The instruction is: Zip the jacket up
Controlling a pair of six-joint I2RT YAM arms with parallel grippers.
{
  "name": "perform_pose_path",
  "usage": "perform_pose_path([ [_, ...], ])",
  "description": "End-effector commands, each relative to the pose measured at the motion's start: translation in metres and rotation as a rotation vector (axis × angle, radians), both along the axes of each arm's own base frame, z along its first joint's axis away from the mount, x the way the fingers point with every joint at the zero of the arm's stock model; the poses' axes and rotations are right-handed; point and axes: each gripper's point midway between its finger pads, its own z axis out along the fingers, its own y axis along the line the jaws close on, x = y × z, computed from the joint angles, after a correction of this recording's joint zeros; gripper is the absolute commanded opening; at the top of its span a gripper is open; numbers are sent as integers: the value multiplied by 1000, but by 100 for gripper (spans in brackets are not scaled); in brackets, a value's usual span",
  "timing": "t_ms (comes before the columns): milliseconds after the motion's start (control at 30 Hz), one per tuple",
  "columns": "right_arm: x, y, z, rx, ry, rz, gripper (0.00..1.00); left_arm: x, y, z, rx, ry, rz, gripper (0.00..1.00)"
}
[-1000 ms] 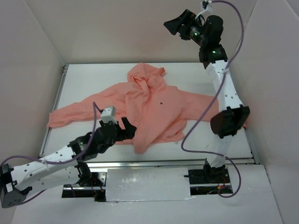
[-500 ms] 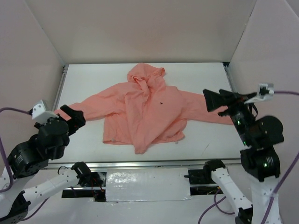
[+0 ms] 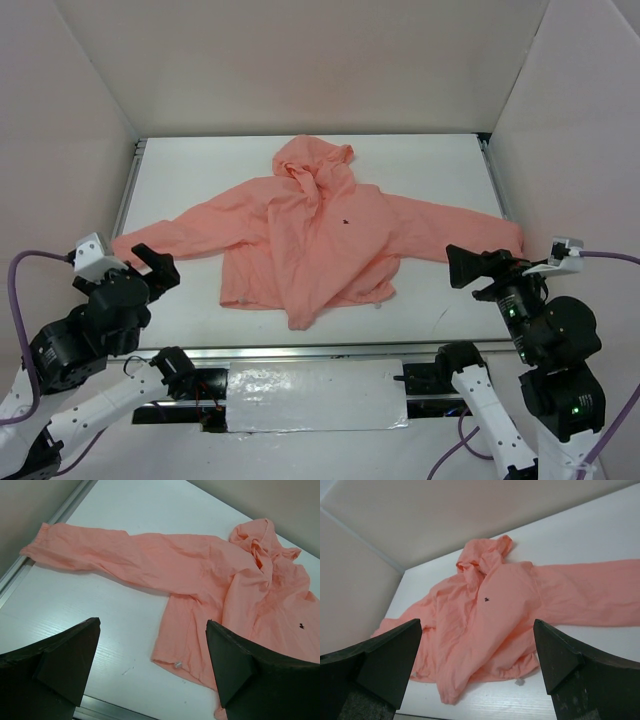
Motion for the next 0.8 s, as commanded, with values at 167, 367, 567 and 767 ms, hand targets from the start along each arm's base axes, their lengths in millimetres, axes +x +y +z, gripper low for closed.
perform_pose_path([
  [167, 0, 0, -25, -37, 65, 4, 100, 5, -8, -3, 11, -3, -32, 99],
  [367, 5, 3, -32, -43, 86, 19, 100, 1, -7, -2, -12, -30, -57, 99],
  [567, 6, 2, -33, -44, 95, 13, 100, -1, -7, 0, -31, -45, -66, 99],
  [767, 8, 2, -32, -46, 96, 12, 100, 0, -9, 0, -25, -44, -79, 99],
])
